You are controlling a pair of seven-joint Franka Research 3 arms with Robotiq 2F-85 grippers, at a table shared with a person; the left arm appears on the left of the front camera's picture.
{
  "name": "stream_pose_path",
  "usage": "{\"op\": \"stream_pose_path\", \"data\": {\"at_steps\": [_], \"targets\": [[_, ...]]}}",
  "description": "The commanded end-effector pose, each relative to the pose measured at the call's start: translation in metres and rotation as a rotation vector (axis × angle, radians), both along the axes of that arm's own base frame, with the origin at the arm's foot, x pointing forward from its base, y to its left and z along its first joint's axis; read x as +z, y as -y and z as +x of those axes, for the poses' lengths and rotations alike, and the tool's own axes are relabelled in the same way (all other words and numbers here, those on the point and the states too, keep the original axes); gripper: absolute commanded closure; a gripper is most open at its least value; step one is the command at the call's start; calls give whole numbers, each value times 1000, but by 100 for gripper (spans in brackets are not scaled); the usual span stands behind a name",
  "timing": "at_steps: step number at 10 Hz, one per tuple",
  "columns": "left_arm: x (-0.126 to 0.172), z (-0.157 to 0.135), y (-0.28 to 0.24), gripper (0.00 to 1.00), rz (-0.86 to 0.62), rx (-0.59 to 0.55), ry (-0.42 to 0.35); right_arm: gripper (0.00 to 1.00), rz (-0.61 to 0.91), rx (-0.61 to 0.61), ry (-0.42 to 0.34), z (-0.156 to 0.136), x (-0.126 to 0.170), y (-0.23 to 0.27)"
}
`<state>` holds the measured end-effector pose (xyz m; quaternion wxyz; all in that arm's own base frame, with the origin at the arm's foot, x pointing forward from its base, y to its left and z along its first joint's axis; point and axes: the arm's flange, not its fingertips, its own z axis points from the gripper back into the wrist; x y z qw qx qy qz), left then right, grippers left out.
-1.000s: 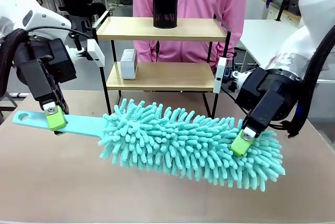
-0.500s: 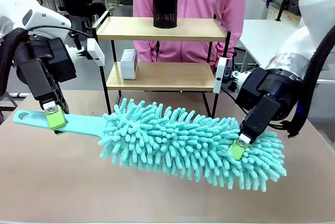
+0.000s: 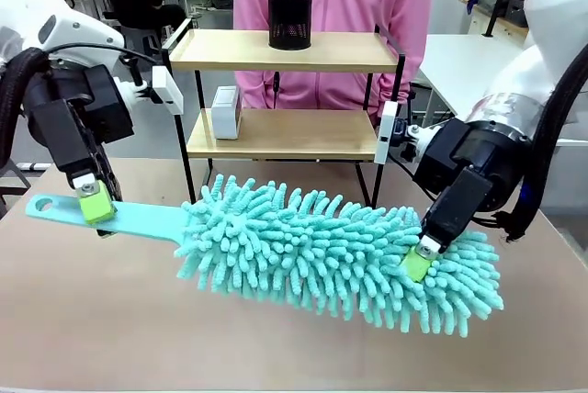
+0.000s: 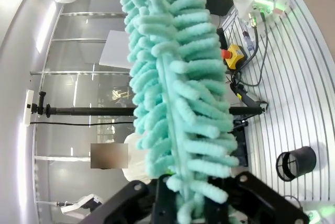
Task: Clean the shelf.
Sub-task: Hand the Duster back to the human.
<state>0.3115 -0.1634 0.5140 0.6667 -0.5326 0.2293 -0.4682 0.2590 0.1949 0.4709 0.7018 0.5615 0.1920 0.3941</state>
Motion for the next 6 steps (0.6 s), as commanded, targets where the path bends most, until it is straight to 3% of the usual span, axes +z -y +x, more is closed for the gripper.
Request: {"op": "stream_pose_path", "data": {"at_steps": [1, 2, 3, 4, 6], "targets": [[15, -1, -12, 0, -38, 48, 24, 100, -20, -21, 7, 7, 4, 13], [20, 0, -26, 25, -47, 91, 46, 100, -14, -49, 4, 10, 4, 25], [23, 0, -42, 0, -56, 145, 62, 100, -17, -66, 6, 12, 6, 36], [21, 4, -64, 0, -34, 271, 91, 100, -9, -67, 1, 14, 9, 50], [15, 12, -128, 0, -47, 634, 121, 100, 25, -59, -31, 18, 21, 98]]}}
